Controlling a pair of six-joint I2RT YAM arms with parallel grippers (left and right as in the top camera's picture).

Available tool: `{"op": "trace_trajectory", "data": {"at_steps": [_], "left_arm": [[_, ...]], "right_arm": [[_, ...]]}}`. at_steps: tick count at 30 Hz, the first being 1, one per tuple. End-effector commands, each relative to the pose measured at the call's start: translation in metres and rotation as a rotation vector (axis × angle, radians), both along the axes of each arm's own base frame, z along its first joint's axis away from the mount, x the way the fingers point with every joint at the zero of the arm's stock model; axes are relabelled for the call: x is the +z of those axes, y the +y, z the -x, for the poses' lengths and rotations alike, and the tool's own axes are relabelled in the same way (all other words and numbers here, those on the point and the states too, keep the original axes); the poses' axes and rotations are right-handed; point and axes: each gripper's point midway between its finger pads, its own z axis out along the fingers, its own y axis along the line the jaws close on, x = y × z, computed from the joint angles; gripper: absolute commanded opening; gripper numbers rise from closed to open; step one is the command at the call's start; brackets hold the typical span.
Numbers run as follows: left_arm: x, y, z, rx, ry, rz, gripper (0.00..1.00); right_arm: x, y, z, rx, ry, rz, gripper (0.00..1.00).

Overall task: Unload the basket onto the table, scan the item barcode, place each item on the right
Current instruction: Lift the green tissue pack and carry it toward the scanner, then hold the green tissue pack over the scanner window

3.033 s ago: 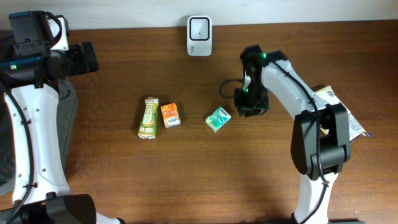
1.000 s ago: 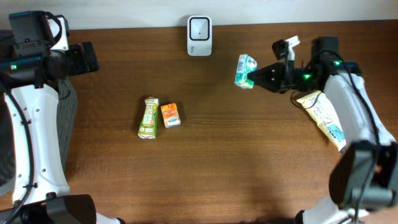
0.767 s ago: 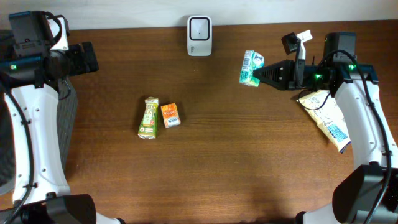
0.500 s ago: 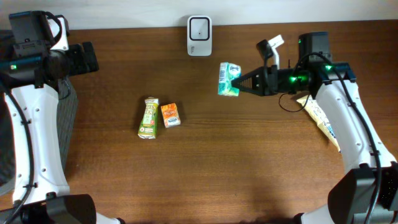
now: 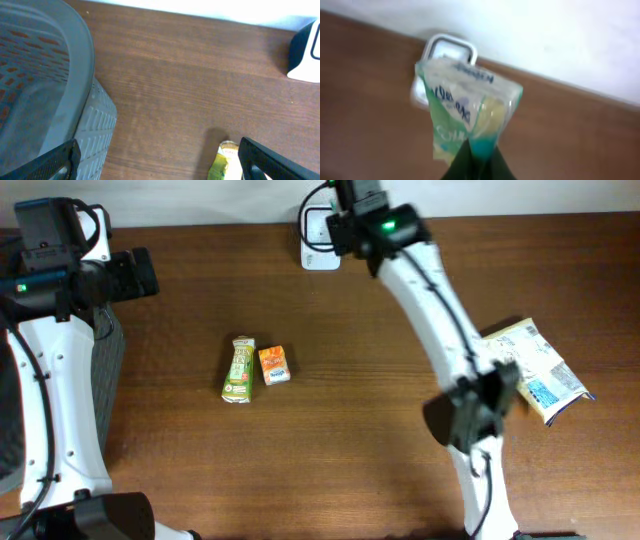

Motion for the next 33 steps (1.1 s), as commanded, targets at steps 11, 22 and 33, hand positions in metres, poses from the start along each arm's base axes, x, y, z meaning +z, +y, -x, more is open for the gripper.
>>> {"op": "trace_trajectory", "data": {"at_steps": [11,22,33], "left_arm": [[0.000,0.000,0.000,-0.009,0.001,-0.007,0.99],[0.000,0.001,0.000,-0.008,0.001,-0.007,0.99],[0.000,0.001,0.000,-0.008,0.001,-0.007,0.99]], "right_arm": [[-0.089,0.019,-0.069,0.163,-0.150,0.483,0.04],[-0.095,0.022,-0.072,0.167,-0.162,0.485,0.04],[0.046,0.014,0.025,0.149,-0.020,-0.052,0.04]]}}
